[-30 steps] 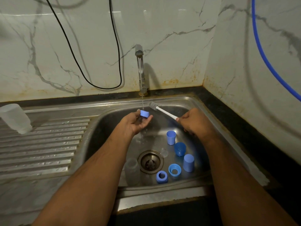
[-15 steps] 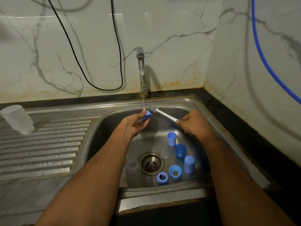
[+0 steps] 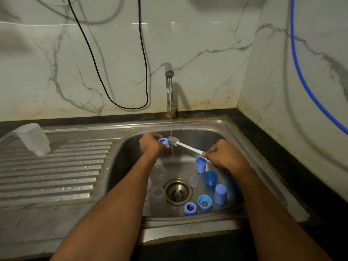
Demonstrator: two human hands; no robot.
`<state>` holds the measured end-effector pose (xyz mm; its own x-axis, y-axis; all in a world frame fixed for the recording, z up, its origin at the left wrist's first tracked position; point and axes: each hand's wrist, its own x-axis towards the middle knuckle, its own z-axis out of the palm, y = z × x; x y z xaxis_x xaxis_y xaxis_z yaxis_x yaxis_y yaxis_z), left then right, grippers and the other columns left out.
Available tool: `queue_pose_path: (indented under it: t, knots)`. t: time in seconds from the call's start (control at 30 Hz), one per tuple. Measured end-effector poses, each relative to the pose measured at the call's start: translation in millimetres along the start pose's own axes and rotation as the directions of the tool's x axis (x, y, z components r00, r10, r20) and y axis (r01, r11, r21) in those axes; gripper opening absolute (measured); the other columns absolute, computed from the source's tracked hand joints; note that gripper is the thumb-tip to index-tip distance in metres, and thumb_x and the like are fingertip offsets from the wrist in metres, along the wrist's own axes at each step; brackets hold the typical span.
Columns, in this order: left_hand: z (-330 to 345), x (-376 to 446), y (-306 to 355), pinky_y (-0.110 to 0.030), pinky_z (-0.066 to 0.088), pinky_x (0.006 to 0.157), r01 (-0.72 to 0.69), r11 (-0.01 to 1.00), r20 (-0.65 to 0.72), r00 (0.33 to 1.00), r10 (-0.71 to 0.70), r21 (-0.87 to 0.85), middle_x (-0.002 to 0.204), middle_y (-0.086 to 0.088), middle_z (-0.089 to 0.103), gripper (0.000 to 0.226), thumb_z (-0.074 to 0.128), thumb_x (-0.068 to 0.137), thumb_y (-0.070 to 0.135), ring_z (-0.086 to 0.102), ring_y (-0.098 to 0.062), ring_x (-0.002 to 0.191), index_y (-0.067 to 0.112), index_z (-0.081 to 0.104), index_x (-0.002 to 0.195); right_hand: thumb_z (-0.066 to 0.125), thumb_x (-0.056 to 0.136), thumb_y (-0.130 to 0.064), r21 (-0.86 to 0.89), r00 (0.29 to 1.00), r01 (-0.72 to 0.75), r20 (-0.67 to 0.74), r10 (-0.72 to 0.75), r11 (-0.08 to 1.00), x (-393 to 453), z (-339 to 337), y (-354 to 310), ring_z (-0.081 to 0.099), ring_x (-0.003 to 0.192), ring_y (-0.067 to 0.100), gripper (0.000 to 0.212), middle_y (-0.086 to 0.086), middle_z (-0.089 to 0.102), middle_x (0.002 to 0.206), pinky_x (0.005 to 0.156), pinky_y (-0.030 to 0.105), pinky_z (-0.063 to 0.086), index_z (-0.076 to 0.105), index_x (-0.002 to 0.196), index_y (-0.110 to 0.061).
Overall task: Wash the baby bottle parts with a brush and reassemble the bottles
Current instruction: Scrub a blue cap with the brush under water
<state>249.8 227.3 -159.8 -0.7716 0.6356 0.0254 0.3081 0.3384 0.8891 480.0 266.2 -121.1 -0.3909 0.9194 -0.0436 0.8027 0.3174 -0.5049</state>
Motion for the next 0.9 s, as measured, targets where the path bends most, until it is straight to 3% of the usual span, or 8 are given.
queue_pose_path:
  t: [0.13,0.3,0.37,0.6,0.73,0.9]
  knots:
    - [-14,-3,6,-0.028,0.054,0.084,0.003,1.0,-0.072,0.997,-0.003,0.007,0.108,-0.01,0.069,0.034,0.083,0.079,0.008,0.061,-0.014,0.091,0.008,0.069,0.11,0.066,0.096,-0.041,0.045,0.999,0.038,0.013,-0.039,0.998,-7,10,-7,0.061,0.058,0.013,0.032,0.003,0.068,0.065,0.061,0.03,0.052,0.077,0.081,-0.015]
    - [-57,-3,4,-0.029,0.055,0.084,-0.092,0.996,-0.151,0.984,0.093,0.014,0.102,-0.01,0.072,0.034,0.086,0.075,0.01,0.065,-0.018,0.091,0.006,0.072,0.106,0.066,0.095,-0.042,0.131,0.998,0.069,-0.01,-0.068,0.989,-12,20,-22,0.055,0.04,0.007,0.038,0.003,0.066,0.054,0.048,0.028,0.048,0.075,0.07,-0.014]
    - [-79,-2,-2,-0.033,0.057,0.086,-0.102,0.995,-0.194,0.976,0.102,0.012,0.096,-0.008,0.072,0.035,0.087,0.073,0.012,0.067,-0.02,0.09,0.006,0.074,0.104,0.066,0.094,-0.043,0.144,0.996,0.086,-0.016,-0.085,0.986,-15,22,-33,0.058,0.044,0.01,0.035,0.002,0.066,0.055,0.048,0.029,0.048,0.074,0.069,-0.019]
    - [-157,-3,-28,-0.027,0.051,0.079,0.016,0.997,-0.36,0.932,-0.04,-0.07,0.101,-0.006,0.066,0.031,0.077,0.08,-0.002,0.063,-0.018,0.093,0.01,0.066,0.106,0.066,0.095,-0.042,0.21,0.981,0.195,-0.06,-0.187,0.958,-24,35,-87,0.057,0.052,0.013,0.022,-0.003,0.063,0.055,0.06,0.036,0.054,0.079,0.085,-0.027]
    - [-194,1,-51,-0.034,0.052,0.094,0.036,0.999,-0.393,0.919,-0.019,0.036,0.113,-0.011,0.069,0.033,0.075,0.083,0.001,0.065,-0.023,0.106,0.008,0.067,0.114,0.066,0.095,-0.042,0.241,0.966,0.259,-0.046,-0.256,0.935,-30,52,-120,0.056,0.052,0.013,0.02,-0.005,0.062,0.056,0.054,0.029,0.046,0.08,0.093,-0.027]
    - [-225,7,-71,-0.035,0.049,0.099,0.075,0.995,-0.442,0.896,-0.042,0.058,0.115,-0.013,0.069,0.032,0.073,0.086,0.0,0.064,-0.026,0.11,0.005,0.067,0.116,0.066,0.095,-0.042,0.247,0.952,0.302,-0.027,-0.306,0.92,-31,73,-154,0.056,0.051,0.012,0.02,-0.008,0.06,0.054,0.053,0.029,0.046,0.081,0.094,-0.028]
